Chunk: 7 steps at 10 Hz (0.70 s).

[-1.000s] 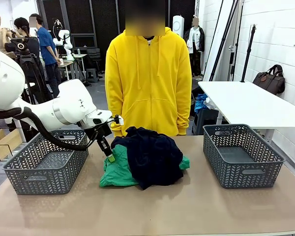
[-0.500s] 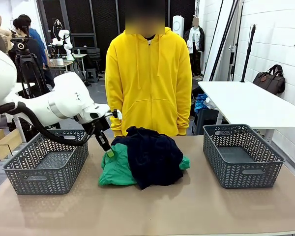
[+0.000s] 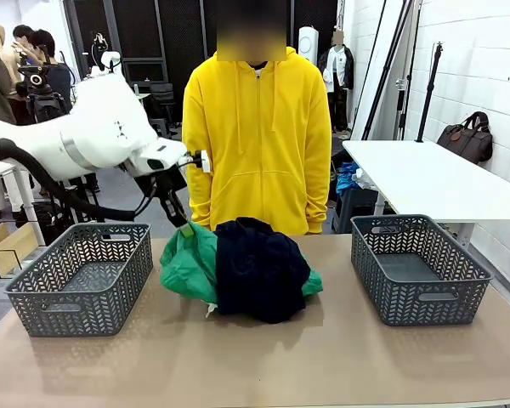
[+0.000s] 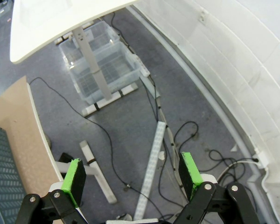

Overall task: Sort the tops and bottoms.
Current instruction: Lift clothes from the center of the table with your left hand.

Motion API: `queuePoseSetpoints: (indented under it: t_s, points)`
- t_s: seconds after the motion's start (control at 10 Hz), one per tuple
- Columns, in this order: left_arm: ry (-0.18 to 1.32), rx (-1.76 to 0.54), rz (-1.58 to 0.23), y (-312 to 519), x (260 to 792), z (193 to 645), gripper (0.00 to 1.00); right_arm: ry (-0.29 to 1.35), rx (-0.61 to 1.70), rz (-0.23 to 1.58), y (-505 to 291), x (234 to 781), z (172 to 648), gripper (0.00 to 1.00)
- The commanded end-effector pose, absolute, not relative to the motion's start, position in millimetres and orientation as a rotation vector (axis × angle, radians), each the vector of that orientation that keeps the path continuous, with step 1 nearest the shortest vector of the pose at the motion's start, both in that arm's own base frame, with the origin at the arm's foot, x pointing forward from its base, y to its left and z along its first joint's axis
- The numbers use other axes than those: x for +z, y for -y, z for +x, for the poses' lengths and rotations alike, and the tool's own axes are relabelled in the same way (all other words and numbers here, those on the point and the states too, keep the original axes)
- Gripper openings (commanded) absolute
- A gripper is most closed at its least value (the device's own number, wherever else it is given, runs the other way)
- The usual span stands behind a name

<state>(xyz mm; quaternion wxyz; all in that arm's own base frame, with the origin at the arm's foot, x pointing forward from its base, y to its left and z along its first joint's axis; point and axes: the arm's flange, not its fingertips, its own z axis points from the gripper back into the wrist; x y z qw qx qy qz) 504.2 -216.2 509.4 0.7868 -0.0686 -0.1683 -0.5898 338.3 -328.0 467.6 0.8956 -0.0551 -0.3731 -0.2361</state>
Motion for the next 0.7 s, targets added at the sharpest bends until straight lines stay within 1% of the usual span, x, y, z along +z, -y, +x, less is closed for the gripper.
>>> queuePoseSetpoints:
  t_s: [0.0,0.2,0.3,0.4,0.6]
  points:
    - [0.411,-1.251,-0.072,220,567,494,0.0,0.766,-0.48,-0.12,327,468,337,1.0]
    - [0.458,-1.247,0.061,238,618,470,0.0,0.766,-0.48,-0.12,327,468,337,1.0]
    - [0.461,-1.262,0.101,248,637,459,0.0,0.766,-0.48,-0.12,327,468,337,1.0]
    - [0.51,-1.243,0.141,257,658,450,0.0,0.766,-0.48,-0.12,327,468,337,1.0]
    - [0.551,-1.213,0.191,278,702,435,0.0,0.766,-0.48,-0.12,327,468,337,1.0]
